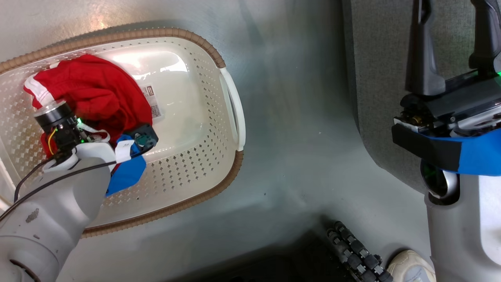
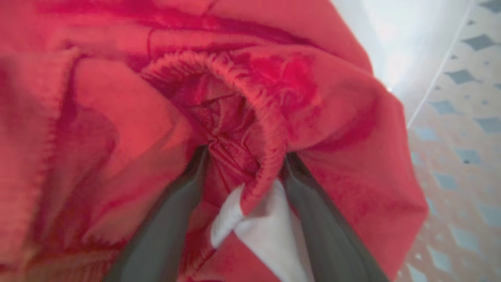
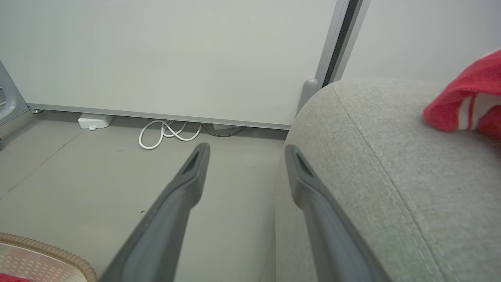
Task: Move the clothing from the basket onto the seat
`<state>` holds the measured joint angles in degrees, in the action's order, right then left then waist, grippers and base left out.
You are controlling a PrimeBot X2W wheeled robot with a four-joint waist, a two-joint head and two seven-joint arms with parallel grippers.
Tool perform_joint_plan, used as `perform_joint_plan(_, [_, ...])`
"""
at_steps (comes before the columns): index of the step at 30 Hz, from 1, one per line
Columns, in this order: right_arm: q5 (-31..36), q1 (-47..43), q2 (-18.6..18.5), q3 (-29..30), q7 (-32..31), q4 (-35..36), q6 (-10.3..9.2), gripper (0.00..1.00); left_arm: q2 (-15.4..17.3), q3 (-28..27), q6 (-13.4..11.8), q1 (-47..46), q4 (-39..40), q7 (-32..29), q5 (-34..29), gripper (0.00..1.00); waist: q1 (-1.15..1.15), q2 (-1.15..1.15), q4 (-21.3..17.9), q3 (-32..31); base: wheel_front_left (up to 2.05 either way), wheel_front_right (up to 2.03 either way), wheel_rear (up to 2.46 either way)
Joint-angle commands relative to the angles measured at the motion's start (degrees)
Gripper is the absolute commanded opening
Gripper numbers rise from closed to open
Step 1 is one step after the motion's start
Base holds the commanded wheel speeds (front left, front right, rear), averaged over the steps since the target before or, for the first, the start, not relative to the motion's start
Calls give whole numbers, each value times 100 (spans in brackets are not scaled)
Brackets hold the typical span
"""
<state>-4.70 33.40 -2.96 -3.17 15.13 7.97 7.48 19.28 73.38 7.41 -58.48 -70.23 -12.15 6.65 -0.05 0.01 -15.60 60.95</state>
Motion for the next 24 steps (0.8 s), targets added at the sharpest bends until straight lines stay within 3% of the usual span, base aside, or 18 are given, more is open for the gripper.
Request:
perform_joint_plan(1, [-23, 96, 13, 7, 3, 36, 2, 100, 52, 11, 11, -19, -81, -140, 52, 70, 5, -1, -18, 33, 0, 0, 0])
perform_joint_plan(2, [-18, 96, 12, 11, 3, 52, 2, 100, 52, 11, 11, -38, -54, -150, 59, 30, 5, -1, -18, 46, 0, 0, 0])
perform_joint_plan(3, [-16, 102, 13, 6, 3, 61, 3, 100, 47, 13, 11, -40, -9, -127, -3, 0, 5, -1, -22, 58, 0, 0, 0])
perform_joint_plan(15, [68, 133, 13, 43, 2, 30, 3, 100, -4, 14, 24, 33, 298, 122, 97, 0, 5, -1, 107, -180, 0, 0, 0])
perform_joint_plan(24, [95, 15, 11, 91, 2, -95, 3, 100, -267, 12, 7, 206, 451, 565, 560, 0, 5, -1, 379, -768, 0, 0, 0])
